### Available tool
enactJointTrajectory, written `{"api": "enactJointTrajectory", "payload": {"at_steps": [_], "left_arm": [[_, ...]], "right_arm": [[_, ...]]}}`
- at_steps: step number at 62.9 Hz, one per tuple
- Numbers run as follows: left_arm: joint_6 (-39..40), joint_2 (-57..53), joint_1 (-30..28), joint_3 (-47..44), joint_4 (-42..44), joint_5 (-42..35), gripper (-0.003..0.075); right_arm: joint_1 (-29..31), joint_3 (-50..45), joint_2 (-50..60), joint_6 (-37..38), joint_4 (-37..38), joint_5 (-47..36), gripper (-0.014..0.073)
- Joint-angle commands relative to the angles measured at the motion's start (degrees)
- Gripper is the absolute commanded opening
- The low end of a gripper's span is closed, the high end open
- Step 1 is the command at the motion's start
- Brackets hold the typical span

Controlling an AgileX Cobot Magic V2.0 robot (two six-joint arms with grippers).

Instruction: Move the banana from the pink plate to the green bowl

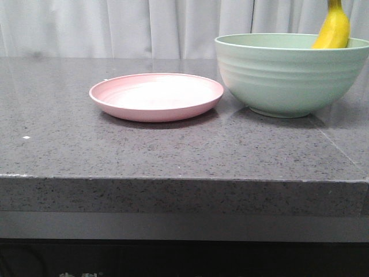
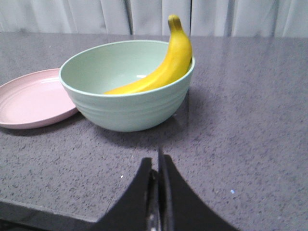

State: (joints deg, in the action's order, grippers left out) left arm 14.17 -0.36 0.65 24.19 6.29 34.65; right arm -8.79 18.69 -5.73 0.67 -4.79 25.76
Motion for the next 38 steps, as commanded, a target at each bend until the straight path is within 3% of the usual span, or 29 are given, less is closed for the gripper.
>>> {"api": "enactJointTrajectory", "payload": {"at_steps": [1, 38], "left_arm": [[-0.06, 0.92, -0.07, 1.25, -1.52, -4.15, -0.0018], [-0.06, 0.92, -0.07, 0.22, -1.52, -4.58, -0.0018]], "right_arm": [[0.05, 1.34, 0.0, -0.08, 1.16, -5.7, -0.0048], [0.05, 1.34, 0.0, -0.08, 1.16, -5.72, -0.0048]]}}
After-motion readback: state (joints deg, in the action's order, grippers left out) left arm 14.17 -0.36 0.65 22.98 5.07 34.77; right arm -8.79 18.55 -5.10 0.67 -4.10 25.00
